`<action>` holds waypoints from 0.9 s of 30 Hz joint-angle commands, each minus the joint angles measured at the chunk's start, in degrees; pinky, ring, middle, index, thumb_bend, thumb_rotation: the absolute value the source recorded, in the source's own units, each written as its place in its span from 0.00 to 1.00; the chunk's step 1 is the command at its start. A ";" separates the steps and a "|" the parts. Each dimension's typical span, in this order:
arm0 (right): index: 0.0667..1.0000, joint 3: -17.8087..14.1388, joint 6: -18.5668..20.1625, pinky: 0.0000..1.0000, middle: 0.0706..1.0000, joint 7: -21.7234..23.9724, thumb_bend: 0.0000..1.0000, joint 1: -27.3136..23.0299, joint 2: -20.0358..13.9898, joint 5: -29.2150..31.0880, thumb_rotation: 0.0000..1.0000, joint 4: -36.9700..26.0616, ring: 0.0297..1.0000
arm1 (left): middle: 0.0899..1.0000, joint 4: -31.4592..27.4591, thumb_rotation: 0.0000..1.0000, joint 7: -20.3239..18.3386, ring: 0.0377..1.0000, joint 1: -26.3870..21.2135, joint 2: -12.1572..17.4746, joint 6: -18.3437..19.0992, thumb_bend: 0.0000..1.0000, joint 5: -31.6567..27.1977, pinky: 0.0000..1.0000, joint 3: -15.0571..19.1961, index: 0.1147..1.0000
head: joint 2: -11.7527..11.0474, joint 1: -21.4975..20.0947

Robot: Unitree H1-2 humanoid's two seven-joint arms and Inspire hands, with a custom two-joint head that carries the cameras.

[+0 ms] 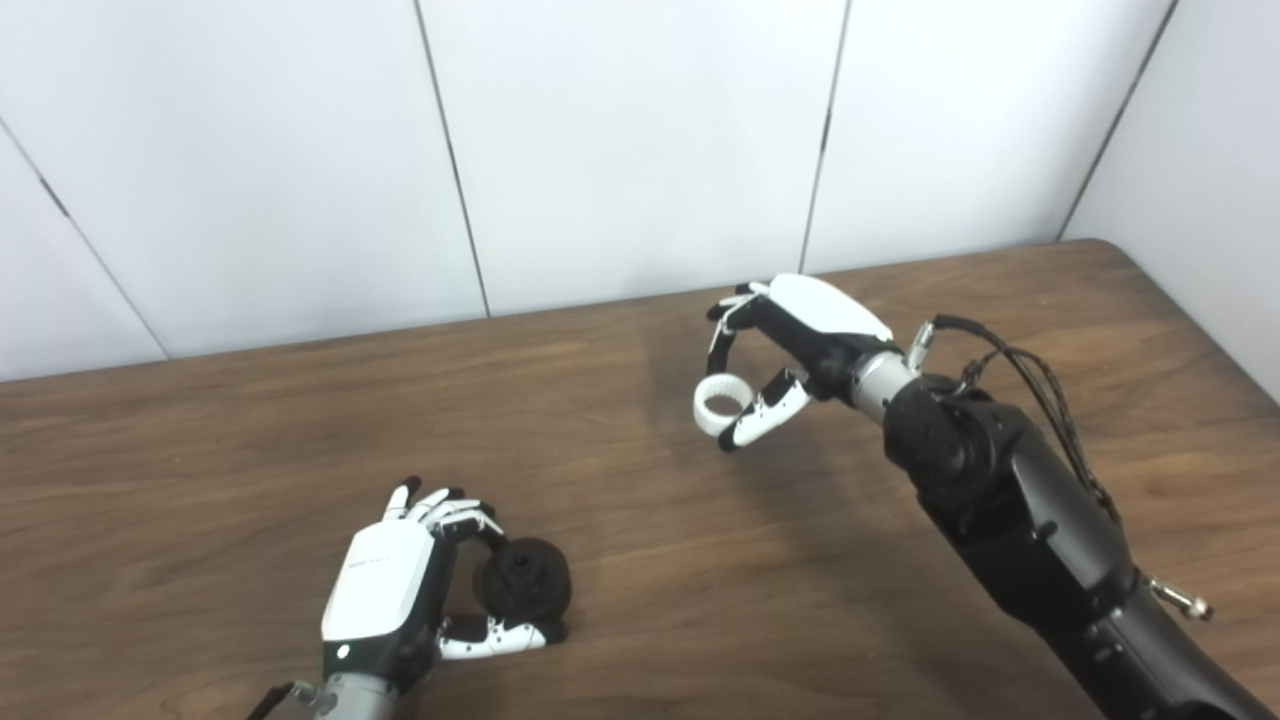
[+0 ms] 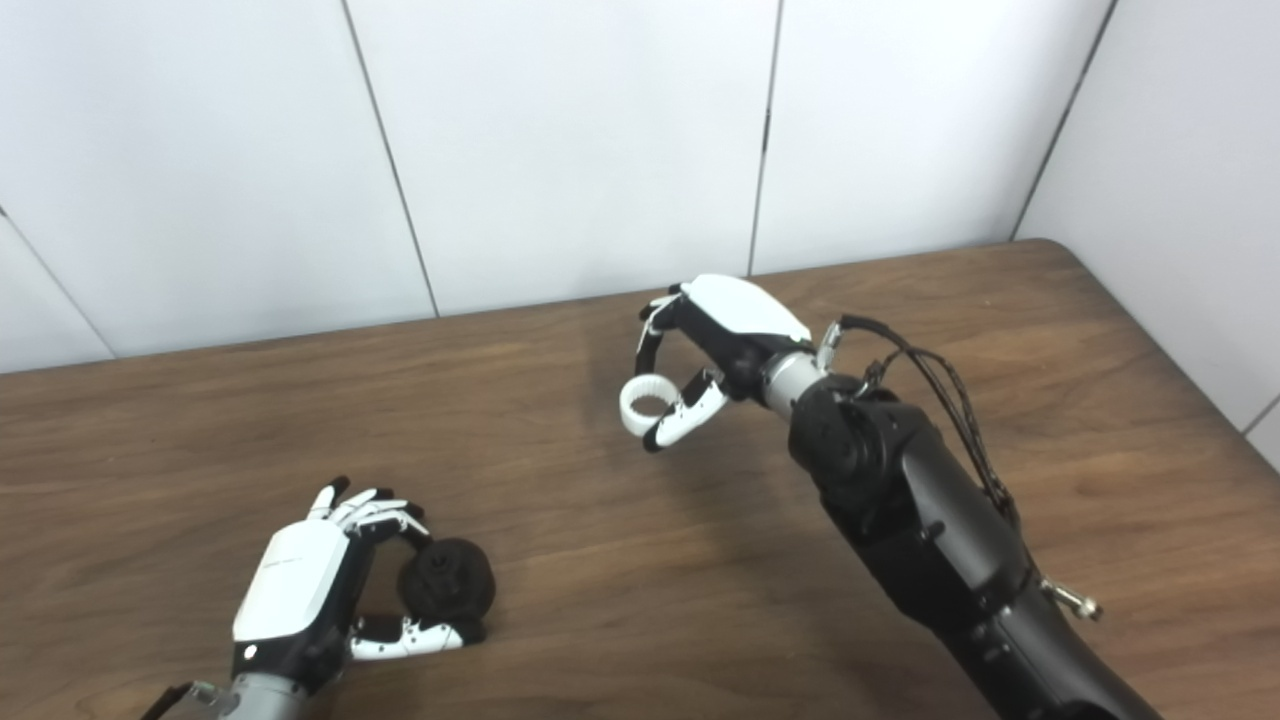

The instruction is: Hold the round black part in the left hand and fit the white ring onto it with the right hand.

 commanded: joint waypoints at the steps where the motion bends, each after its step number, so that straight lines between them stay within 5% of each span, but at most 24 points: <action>1: 0.45 -0.27 -0.38 1.00 0.85 0.50 0.52 -1.79 0.18 -0.47 0.13 -3.73 0.98 | 0.74 -0.67 0.05 -1.01 0.87 0.13 -0.34 0.75 0.52 1.71 1.00 -0.96 0.42 | 0.22 0.71; 27: 0.45 4.79 -2.87 1.00 0.85 8.37 0.52 -0.81 4.86 1.03 0.13 -13.15 0.97 | 0.75 -2.61 0.05 -2.12 0.89 0.54 -3.49 5.48 0.52 5.36 1.00 -4.15 0.42 | 2.95 7.89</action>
